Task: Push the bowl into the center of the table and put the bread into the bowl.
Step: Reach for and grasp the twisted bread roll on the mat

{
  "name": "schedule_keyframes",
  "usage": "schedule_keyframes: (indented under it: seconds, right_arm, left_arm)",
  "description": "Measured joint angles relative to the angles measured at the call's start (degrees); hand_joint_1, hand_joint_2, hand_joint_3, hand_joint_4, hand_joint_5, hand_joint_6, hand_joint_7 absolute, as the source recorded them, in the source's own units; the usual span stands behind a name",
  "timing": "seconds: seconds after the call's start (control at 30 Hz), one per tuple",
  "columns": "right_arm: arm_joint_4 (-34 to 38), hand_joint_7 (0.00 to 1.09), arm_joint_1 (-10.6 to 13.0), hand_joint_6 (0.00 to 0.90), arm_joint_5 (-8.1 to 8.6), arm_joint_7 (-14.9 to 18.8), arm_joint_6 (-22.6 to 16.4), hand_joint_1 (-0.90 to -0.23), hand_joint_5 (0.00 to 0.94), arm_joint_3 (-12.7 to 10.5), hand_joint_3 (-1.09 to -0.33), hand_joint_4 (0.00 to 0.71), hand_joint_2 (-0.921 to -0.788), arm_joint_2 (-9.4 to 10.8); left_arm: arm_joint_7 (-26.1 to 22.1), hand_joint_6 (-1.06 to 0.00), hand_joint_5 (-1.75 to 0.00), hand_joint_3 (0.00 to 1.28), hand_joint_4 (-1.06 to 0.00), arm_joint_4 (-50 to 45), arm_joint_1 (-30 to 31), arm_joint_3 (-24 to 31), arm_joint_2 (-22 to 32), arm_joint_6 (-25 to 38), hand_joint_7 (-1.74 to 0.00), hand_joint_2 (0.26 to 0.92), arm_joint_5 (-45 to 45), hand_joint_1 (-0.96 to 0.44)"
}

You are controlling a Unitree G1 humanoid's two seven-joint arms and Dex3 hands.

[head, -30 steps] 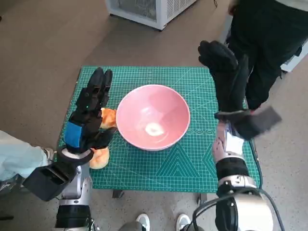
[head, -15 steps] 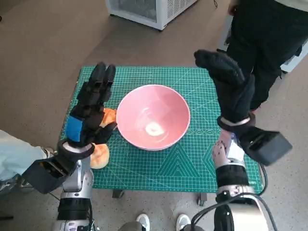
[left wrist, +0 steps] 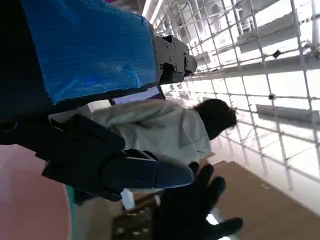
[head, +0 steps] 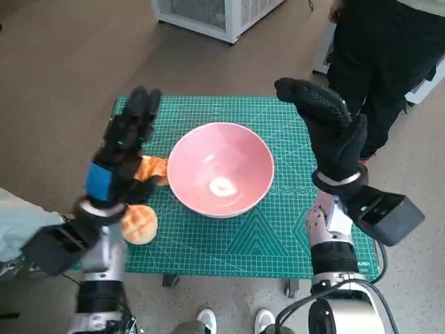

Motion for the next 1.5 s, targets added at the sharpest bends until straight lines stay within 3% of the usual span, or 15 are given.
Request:
schedule_keyframes:
  seconds: [0.17,0.23,0.33,0.6,0.93,1.5]
  right_arm:
    - [-0.3,0.52,0.3,0.085,0.11,0.0,0.1,-0.744,0.0,0.4,-0.853,0.21,-0.921,0.2]
    - [-0.6,0.52,0.5,0.083,0.19,0.0,0.1,-0.744,0.001,0.5,-0.853,0.211,-0.921,0.2]
    - [-0.8,0.53,0.6,0.079,0.3,0.0,0.1,-0.744,0.001,0.4,-0.853,0.212,-0.921,0.2]
    - [-1.0,0.54,0.6,0.073,0.42,-0.1,0.2,-0.744,0.001,0.5,-0.854,0.213,-0.921,0.3]
    - [-0.5,0.54,0.7,0.068,0.36,-0.9,0.1,-0.749,0.001,0.4,-0.853,0.213,-0.921,0.4]
    - [0.3,0.55,0.8,0.064,0.32,-2.0,0.1,-0.748,0.001,0.3,-0.852,0.214,-0.921,0.3]
  left_arm:
    - [3.1,-0.19,0.0,0.04,-0.04,-0.3,-1.1,1.8,8.3,1.0,-0.03,0.862,10.7,-0.59]
    - [3.5,-0.24,-0.01,0.02,-0.05,-2.7,-0.8,2.1,12.5,4.9,-0.04,0.797,14.9,-0.48]
    - [3.4,-0.28,-0.01,0.01,-0.06,-6.5,-0.5,2.4,18.3,12.1,-0.06,0.758,19.6,-0.36]
    - [1.5,-0.37,-0.02,0.0,-0.12,-13.1,-0.9,0.2,26.5,30.0,-0.08,0.745,26.4,-0.19]
    - [-2.6,-0.35,-0.01,0.01,-0.13,-12.9,-3.2,-8.2,29.2,40.0,-0.05,0.748,33.7,-0.14]
    - [-3.4,-0.35,0.0,0.0,-0.15,-3.6,-12.0,-19.0,26.9,43.7,-0.02,0.744,41.1,-0.03]
